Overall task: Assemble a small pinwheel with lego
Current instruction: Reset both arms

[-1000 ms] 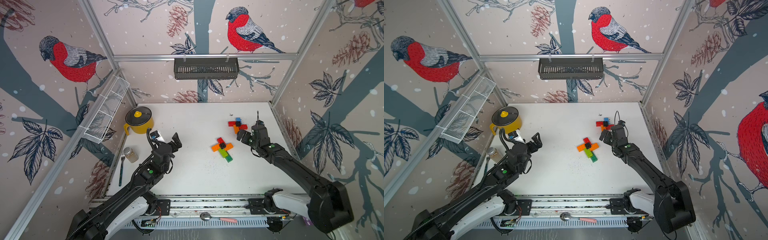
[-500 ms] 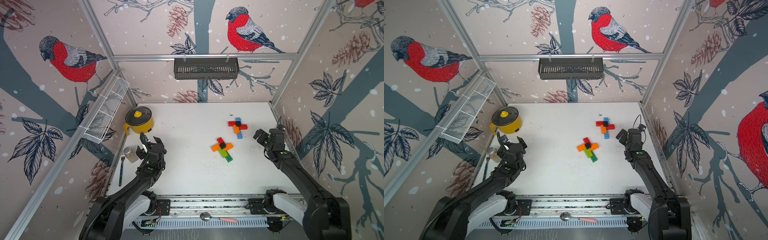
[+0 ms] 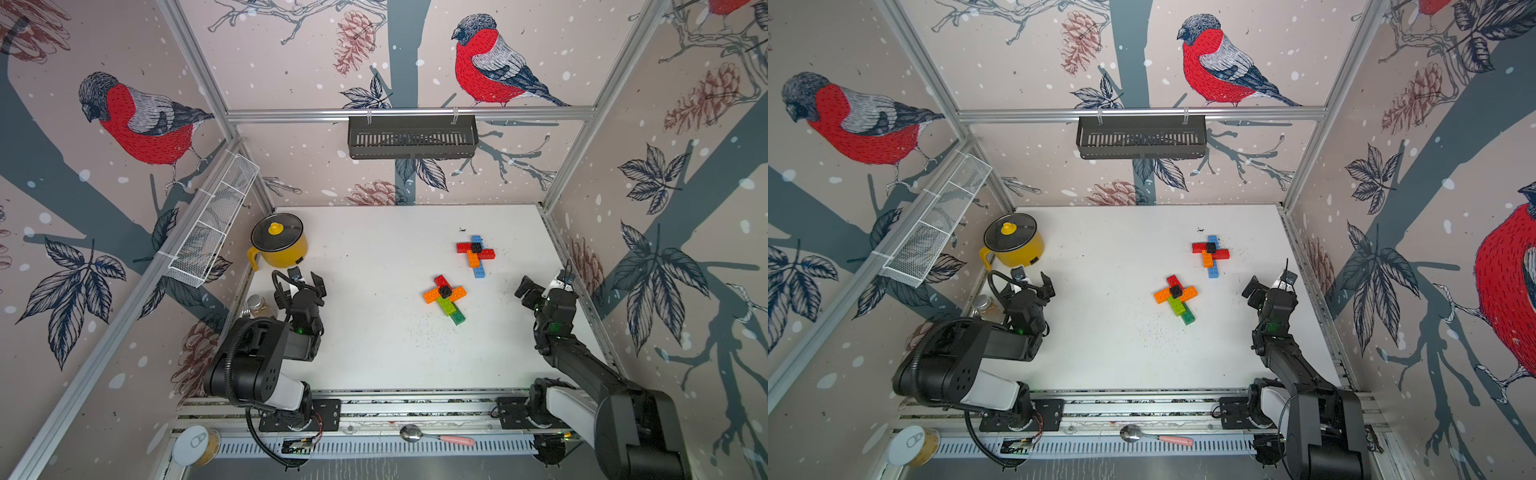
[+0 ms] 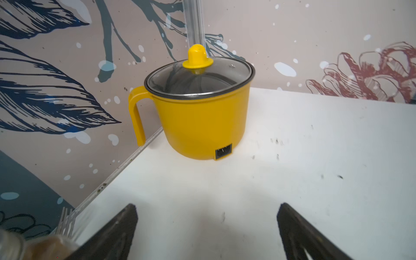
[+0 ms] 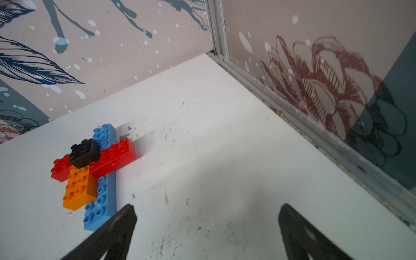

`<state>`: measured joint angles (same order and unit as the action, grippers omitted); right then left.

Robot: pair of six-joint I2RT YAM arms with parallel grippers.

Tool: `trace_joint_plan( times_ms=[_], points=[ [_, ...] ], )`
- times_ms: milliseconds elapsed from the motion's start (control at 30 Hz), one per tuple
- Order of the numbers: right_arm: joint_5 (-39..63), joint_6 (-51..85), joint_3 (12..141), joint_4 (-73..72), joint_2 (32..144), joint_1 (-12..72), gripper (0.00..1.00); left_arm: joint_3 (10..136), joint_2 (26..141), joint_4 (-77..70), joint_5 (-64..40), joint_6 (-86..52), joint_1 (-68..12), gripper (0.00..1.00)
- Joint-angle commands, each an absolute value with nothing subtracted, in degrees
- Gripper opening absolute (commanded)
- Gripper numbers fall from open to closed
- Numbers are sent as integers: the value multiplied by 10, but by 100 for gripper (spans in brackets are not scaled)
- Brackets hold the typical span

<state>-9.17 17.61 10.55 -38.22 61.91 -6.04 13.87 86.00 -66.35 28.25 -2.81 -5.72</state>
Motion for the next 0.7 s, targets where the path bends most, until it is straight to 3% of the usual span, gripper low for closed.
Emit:
trace_joint_plan(
  times_ms=[0, 300, 400, 533, 600, 667],
  points=[
    [-129, 118, 91, -521, 662, -60, 99, 149, 866, -672, 228, -48, -41, 98],
    [-68, 103, 108, -618, 744, -51, 99, 154, 857, -649, 224, -56, -39, 97],
    [-56, 91, 82, -750, 811, -40, 99, 154, 857, -648, 225, -54, -39, 98],
    [-141, 64, 101, -788, 882, 6, 100, 156, 857, -647, 224, -55, -40, 97],
    [-156, 69, 129, -686, 855, 15, 100, 155, 856, -647, 225, -54, -40, 98],
    [-166, 62, 118, -733, 868, 20, 100, 155, 857, -646, 225, -54, -40, 98]
  ],
)
